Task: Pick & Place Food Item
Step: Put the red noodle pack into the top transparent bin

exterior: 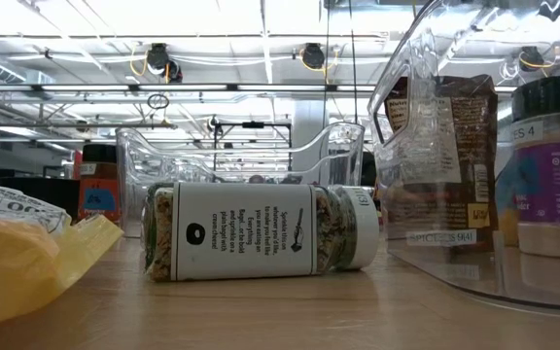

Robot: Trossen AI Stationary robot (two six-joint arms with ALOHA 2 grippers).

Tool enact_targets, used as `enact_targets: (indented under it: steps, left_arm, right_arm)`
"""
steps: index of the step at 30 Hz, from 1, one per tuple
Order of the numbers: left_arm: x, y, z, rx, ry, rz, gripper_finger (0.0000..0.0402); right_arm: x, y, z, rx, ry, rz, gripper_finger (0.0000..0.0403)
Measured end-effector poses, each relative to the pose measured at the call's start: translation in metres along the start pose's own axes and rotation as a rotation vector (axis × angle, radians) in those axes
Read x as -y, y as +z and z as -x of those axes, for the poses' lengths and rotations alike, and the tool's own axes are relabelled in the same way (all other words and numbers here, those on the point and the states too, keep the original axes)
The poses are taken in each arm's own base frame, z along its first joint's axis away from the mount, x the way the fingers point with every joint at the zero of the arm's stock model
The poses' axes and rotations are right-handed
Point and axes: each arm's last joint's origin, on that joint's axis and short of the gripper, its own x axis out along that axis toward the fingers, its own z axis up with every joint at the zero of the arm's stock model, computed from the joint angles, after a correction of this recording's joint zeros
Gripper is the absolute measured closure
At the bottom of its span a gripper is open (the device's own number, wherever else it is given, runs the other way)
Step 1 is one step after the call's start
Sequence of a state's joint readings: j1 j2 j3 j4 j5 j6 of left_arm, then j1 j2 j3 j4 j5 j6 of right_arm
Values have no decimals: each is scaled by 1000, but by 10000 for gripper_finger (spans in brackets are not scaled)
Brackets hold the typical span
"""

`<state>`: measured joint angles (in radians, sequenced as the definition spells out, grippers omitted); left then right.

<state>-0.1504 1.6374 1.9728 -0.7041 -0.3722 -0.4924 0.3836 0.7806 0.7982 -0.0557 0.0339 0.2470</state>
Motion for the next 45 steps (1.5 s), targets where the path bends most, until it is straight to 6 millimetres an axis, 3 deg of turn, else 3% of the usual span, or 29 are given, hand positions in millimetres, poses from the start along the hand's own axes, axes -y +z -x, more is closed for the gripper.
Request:
enact_targets:
  steps: [3,9,13,18,26,31,36,45]
  left_arm:
    - [4,-6,-10,-9,17,-15,119]
    - [2,-23,-50,-102,-5,-35,119]
    - [-15,-25,-74,-161,-23,-58,119]
    - [-57,-10,-89,-192,-22,-109,119]
    - [-155,16,-90,-313,-19,-116,119]
    - [-196,25,-86,-322,33,-170,119]
    - [-219,34,-81,-290,22,-180,119]
    - [-239,39,-75,-282,-31,-147,119]
  right_arm:
    - [3,4,-1,54,-75,-8,149]
    - [19,13,0,161,-260,-56,149]
    - [35,12,-2,140,-296,-123,149]
    - [61,9,-10,93,-332,-182,149]
    - [122,3,-20,62,-445,-339,149]
    - [163,-8,-27,50,-522,-425,149]
    - [202,-25,-39,8,-595,-535,149]
    - [260,-19,-59,-98,-708,-529,149]
